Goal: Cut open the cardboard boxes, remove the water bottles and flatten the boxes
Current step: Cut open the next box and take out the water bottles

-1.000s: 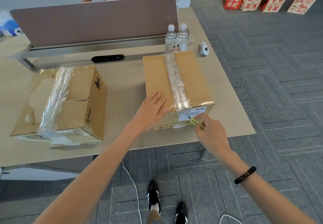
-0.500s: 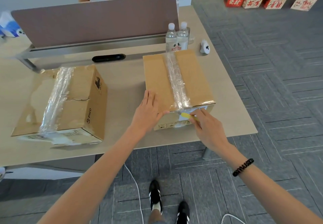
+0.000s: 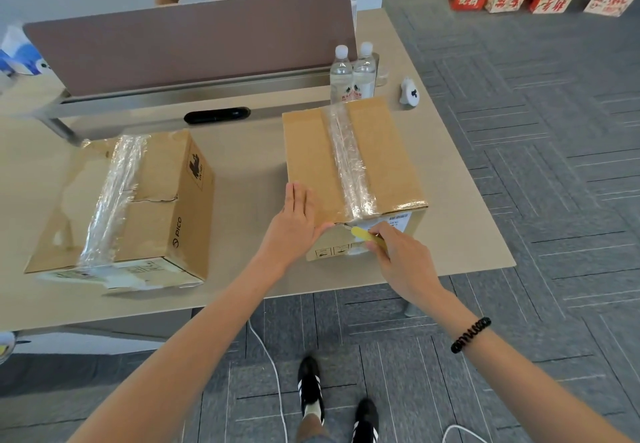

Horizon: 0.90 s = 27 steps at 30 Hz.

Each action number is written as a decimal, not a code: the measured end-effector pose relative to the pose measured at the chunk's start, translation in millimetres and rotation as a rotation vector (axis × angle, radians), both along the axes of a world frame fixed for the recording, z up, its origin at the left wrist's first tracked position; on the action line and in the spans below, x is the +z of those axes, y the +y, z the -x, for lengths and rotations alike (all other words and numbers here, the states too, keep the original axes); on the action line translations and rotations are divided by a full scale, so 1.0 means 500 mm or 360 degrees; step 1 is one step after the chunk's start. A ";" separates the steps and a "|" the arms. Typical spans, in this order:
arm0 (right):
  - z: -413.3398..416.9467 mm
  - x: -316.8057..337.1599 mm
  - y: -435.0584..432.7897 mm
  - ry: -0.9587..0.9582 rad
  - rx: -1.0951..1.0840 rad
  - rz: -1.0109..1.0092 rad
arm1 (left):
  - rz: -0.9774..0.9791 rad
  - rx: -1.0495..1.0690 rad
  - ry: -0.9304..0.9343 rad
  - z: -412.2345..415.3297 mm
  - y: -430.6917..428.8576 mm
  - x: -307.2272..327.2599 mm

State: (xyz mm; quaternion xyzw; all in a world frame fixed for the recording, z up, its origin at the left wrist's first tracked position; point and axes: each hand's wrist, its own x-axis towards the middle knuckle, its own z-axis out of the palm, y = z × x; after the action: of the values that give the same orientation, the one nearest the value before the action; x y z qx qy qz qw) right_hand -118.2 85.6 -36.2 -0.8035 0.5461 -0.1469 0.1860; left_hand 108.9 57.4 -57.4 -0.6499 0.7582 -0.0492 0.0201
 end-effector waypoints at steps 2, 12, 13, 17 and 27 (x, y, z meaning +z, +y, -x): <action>-0.004 -0.002 -0.001 0.0006 0.0000 -0.0030 | -0.0011 -0.0015 0.0007 -0.001 -0.001 -0.001; -0.013 -0.006 -0.002 -0.0120 -0.0061 -0.0078 | 0.0152 -0.0092 -0.0176 0.003 0.000 -0.005; -0.015 -0.006 -0.003 -0.0120 -0.0068 -0.0081 | 0.0170 -0.0106 -0.0200 0.002 -0.001 -0.006; -0.015 -0.014 0.005 -0.0167 -0.0172 -0.0061 | 0.0230 -0.0173 -0.0282 0.003 -0.002 -0.006; -0.018 -0.016 0.011 -0.0216 -0.0294 -0.0073 | 0.0271 -0.0346 -0.0428 -0.014 -0.028 -0.030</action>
State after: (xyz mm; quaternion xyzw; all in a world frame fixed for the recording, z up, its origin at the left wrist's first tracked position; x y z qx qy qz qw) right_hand -109.2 91.1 -44.3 -0.7335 0.6072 -0.2050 0.2265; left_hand 116.0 43.4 -72.4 -0.5511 0.8075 -0.2013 0.0607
